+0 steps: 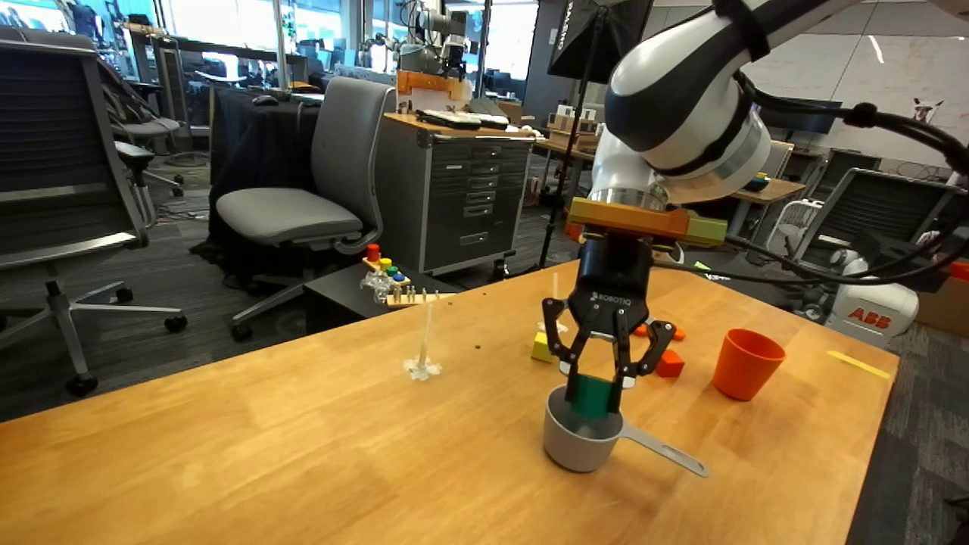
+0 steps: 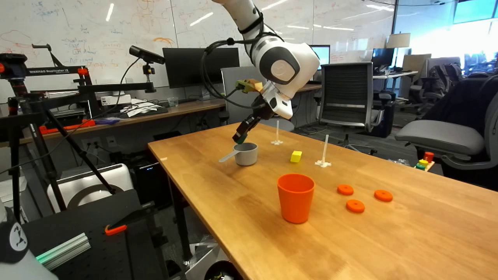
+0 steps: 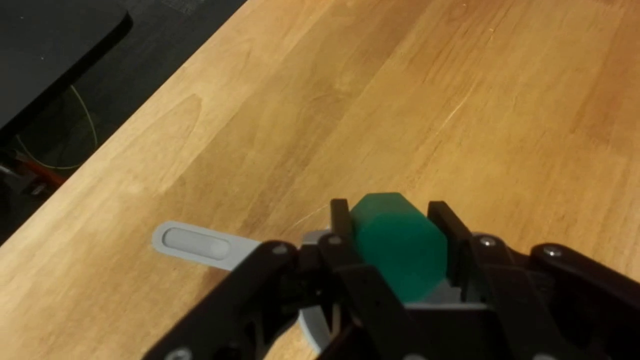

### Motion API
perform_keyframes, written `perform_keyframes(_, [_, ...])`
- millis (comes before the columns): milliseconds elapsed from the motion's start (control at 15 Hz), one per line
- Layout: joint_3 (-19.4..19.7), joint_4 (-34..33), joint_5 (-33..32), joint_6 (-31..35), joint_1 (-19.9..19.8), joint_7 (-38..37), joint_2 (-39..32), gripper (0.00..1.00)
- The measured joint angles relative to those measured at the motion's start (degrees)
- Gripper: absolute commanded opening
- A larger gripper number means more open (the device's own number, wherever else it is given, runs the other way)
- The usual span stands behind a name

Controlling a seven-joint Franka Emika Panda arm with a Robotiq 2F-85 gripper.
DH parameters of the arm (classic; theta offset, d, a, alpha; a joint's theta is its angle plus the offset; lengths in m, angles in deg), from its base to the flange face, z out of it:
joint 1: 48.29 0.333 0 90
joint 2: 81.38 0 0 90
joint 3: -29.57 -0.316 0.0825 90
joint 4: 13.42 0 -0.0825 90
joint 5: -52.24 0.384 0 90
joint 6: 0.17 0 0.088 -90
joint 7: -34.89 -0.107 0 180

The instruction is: Put the green, yellow and orange blocks inside the grey measuring cup

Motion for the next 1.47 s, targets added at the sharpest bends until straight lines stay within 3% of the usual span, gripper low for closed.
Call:
perform_keyframes(67, [0.29,0.01,-0.23,0.0,0.12,0.0,0.32,0.68])
perform_keyframes(133, [0.64,0.02,-0.54,0.0,0.25,-0.05,0.63,0.68])
perform_keyframes(400, [2.51,0.01,-4.26,0.07,0.89,-0.96,1.5,0.98])
perform_keyframes(1000, [8.27,-3.08,-18.25,3.57,1.39,-4.45,1.96,1.0])
perform_keyframes(1467, [8.72,-10.94,-20.69,8.09,2.0,-7.78,-1.88,1.0])
